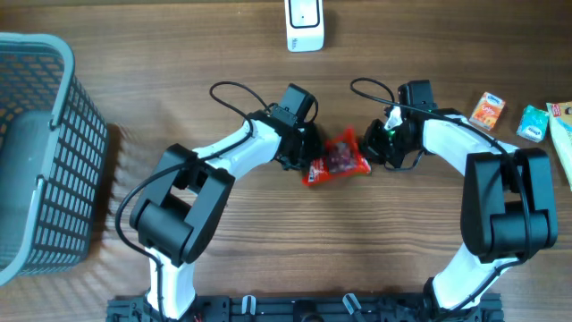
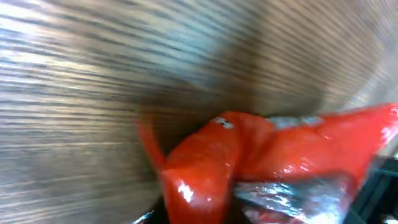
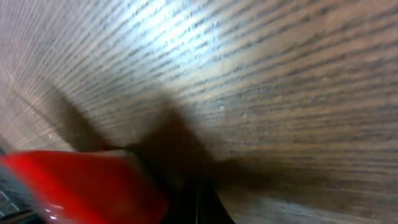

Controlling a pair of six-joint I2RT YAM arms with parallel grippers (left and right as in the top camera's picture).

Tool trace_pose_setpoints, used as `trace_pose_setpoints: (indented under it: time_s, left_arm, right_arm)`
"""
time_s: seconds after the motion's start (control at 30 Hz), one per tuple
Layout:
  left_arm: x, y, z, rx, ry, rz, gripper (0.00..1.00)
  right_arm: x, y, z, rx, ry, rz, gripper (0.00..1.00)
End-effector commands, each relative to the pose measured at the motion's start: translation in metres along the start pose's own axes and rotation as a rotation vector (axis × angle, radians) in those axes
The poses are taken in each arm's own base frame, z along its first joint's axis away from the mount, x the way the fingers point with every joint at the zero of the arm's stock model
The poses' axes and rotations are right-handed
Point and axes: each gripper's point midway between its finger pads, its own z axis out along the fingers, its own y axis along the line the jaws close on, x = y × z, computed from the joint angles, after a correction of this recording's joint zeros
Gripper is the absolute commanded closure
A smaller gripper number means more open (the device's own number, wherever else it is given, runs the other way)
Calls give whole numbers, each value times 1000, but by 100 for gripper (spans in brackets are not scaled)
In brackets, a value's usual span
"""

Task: Scan the item barcode
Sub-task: 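Lift the red bag with the left gripper toward the right gripper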

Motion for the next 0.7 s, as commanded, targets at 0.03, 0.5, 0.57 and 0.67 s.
trace_pose_setpoints:
  time_s: [0.03,0.5,0.57,0.67]
  left_arm:
    - [10,61,13,-183,35,-74,96]
    - [-81,74,-301,-723,-1229,13,96]
    - [-87,79,-271,-823,-1178,83,96]
    - [-80,74,-203,-897,-1070,218,96]
  right_arm:
    - [11,-16,7,67,52,-52,96]
    - [1,-2,-22,78,-22,-118,94]
    - [3,-2,-22,80,-18,-117,94]
    - [5,-4,-22,86,-7,-110,96]
